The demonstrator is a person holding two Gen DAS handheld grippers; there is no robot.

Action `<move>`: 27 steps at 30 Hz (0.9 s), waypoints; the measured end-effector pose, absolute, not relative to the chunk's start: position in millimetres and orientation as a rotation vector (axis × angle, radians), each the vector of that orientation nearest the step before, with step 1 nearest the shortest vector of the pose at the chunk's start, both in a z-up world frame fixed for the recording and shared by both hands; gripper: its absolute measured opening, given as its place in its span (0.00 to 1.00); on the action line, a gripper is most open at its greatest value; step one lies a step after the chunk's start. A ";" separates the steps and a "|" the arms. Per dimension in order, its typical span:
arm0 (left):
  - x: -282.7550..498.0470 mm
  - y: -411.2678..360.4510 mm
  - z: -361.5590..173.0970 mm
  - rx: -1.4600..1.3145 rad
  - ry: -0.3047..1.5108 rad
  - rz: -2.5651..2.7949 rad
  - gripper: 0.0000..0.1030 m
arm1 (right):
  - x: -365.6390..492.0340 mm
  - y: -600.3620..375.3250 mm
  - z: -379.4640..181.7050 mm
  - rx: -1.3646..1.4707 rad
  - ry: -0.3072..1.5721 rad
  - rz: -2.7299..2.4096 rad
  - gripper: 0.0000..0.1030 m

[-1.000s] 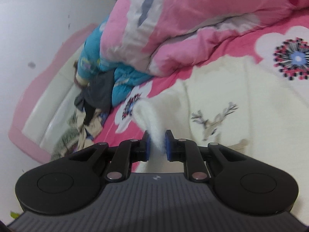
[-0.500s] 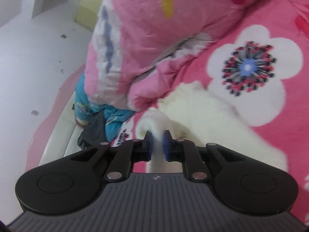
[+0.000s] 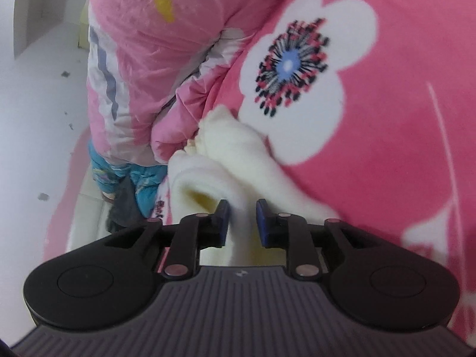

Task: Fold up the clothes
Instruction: 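Lift the held edge, fold it over the strip, open both grippers, then close both grippers on the end of the folded sweater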

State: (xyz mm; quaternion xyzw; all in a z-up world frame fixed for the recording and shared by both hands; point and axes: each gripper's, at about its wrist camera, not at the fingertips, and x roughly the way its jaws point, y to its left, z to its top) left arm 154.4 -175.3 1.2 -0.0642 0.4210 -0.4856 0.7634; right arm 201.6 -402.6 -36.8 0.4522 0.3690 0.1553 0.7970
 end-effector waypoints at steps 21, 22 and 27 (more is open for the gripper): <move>96.1 -148.9 18.0 -0.073 0.922 -1.105 0.63 | -106.5 -352.5 18.6 0.725 0.602 0.146 0.57; 91.2 -154.4 16.8 -0.042 0.912 -1.104 0.63 | -110.0 -346.6 11.9 0.709 0.599 0.110 0.57; 63.8 -182.9 14.7 0.153 0.812 -1.096 0.63 | -119.3 -341.0 -15.1 0.743 0.564 0.023 0.57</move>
